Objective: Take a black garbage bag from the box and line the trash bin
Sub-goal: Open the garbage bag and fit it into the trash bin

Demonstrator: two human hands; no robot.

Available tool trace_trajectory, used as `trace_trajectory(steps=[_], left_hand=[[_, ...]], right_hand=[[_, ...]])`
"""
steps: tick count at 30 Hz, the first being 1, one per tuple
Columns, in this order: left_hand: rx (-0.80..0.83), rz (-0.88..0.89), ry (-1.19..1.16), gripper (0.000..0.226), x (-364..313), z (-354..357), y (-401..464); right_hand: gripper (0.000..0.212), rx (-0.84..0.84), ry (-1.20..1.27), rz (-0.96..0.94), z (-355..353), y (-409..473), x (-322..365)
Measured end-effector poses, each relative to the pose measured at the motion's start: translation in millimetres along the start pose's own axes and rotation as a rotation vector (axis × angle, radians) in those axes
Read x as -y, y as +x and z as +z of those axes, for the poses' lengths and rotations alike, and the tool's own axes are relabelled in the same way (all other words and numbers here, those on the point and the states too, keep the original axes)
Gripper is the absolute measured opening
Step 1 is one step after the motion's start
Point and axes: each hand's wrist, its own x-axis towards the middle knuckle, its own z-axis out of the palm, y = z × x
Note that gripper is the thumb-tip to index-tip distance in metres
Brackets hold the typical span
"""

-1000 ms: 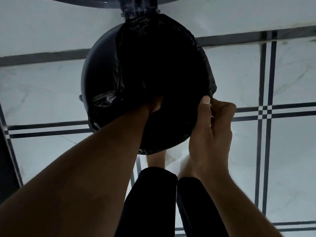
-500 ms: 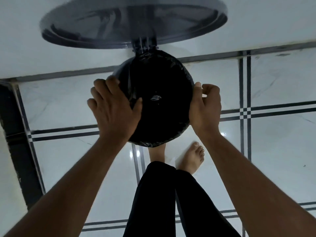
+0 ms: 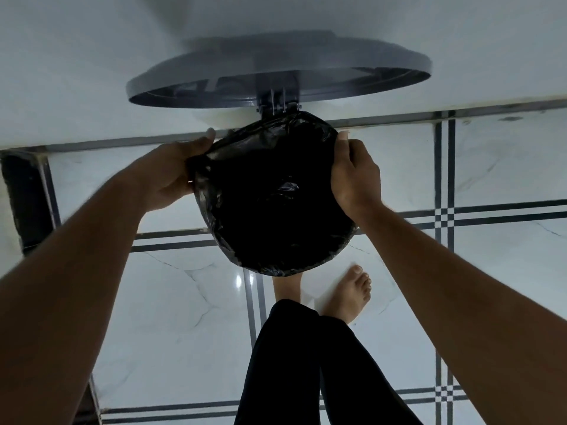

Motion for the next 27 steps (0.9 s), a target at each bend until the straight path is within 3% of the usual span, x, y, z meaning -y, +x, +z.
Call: trace_trajectory(steps=[2, 6, 11, 12, 14, 15, 17, 22, 24, 27], left_hand=[[0.057, -0.006, 0.105, 0.063, -2, -6, 9], [-0.010, 0.035, 0.134, 0.022, 2, -8, 23], [-0.108, 0.041, -0.016, 0.051, 3, -3, 45], [-0.130, 0.015, 0.008, 0.051, 3, 1, 50], [-0.226, -0.032, 0.196, 0.030, 10, 9, 55], [-0.201, -0.036, 0.278, 0.020, 19, 7, 51], [-0.143, -0.116, 0.331, 0.024, 31, 5, 47], [-0.157, -0.268, 0.099, 0.058, 50, 4, 32], [-0.192, -0.284, 0.039, 0.050, 60, 5, 20], [-0.202, -0.334, -0.092, 0.046, 80, -4, 4]], right_hand=[[0.046, -0.010, -0.023, -0.013, 2, 2, -4], [0.043, -0.028, -0.041, -0.024, 5, 2, -8], [0.040, -0.056, -0.076, -0.044, 8, 5, -9], [0.040, -0.061, -0.078, -0.045, 8, 5, -10], [0.040, -0.064, -0.088, -0.046, 8, 5, -10], [0.040, -0.064, -0.090, -0.050, 8, 5, -10], [0.040, -0.065, -0.091, -0.057, 7, 5, -9], [0.051, -0.089, -0.059, -0.045, 1, -2, -15], [0.060, -0.120, -0.028, 0.018, -7, -14, -19], [0.055, -0.132, 0.041, 0.124, -15, -35, -35]])
